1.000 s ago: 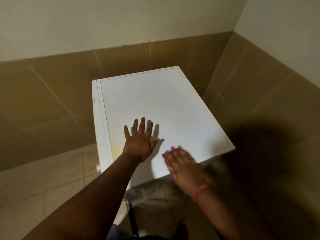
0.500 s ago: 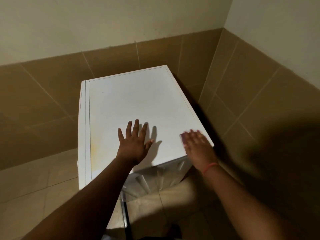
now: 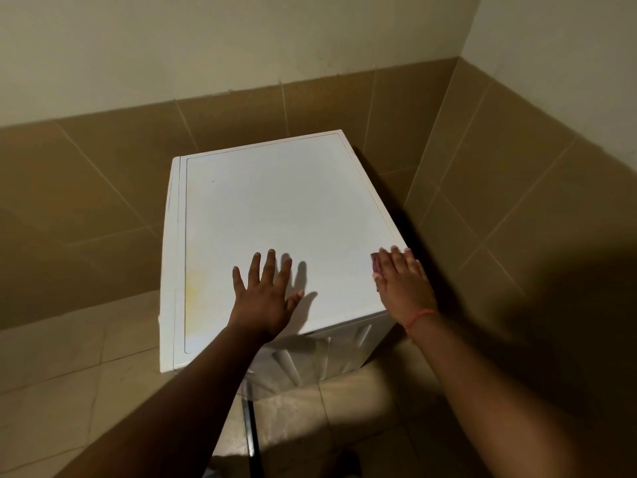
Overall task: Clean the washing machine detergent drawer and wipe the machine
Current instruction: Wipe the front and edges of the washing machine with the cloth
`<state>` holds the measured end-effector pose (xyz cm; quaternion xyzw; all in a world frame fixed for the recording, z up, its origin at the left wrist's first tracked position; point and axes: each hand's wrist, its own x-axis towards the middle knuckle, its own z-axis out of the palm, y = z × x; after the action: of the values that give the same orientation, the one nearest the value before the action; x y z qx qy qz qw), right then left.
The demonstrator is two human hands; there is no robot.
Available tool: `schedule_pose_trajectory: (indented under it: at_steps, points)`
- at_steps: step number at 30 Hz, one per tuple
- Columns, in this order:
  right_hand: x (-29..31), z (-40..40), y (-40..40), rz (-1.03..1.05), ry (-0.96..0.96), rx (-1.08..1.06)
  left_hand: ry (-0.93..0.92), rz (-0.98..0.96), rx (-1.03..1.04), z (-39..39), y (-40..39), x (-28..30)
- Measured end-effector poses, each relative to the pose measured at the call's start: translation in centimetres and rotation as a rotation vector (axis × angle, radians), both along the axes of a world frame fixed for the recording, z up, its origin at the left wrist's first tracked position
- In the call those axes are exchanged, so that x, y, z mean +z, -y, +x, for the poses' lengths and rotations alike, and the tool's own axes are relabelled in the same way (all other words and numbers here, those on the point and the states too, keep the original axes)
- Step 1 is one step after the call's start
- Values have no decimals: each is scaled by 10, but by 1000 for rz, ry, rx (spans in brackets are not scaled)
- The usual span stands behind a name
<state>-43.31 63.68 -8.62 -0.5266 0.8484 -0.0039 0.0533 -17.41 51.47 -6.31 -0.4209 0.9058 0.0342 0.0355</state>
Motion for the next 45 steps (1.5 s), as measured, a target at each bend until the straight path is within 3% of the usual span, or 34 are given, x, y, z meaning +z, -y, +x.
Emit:
schedule_pose_trajectory:
  at_steps: [1, 4, 8, 12, 15, 19, 23, 26, 30, 33, 36, 40, 43, 45]
  points:
    - [2, 8, 5, 4, 2, -2, 3, -2, 2, 3, 1, 0]
    - [-9, 27, 16, 56, -47, 257, -7, 1, 6, 14, 7, 0]
    - [-2, 37, 28, -11, 6, 56, -8, 15, 34, 31, 17, 2]
    - [-7, 71, 42, 9, -59, 328, 22, 47, 54, 53, 29, 5]
    - [-4, 86, 58, -25, -30, 70, 12, 48, 74, 70, 37, 6]
    - [-7, 132, 78, 17, -80, 408, 16, 53, 105, 95, 49, 9]
    - [-1, 157, 95, -41, -23, 154, 16, 82, 156, 122, 62, 11]
    - [-3, 191, 103, 8, -82, 484, 19, 76, 194, 145, 71, 13]
    - [2, 207, 123, -47, -30, 266, 22, 86, 252, 173, 77, 12]
    - [0, 240, 132, 1, -55, 590, 22, 77, 283, 191, 83, 8]
    - [7, 260, 147, -27, 8, 430, 12, 82, 339, 207, 89, 4]
    - [2, 292, 157, -25, -41, 685, 7, 84, 360, 223, 100, 0]
    - [5, 296, 172, -47, 2, 469, 12, 85, 368, 228, 111, 0]
    - [1, 309, 176, -53, -16, 560, -1, 87, 356, 232, 120, -1]
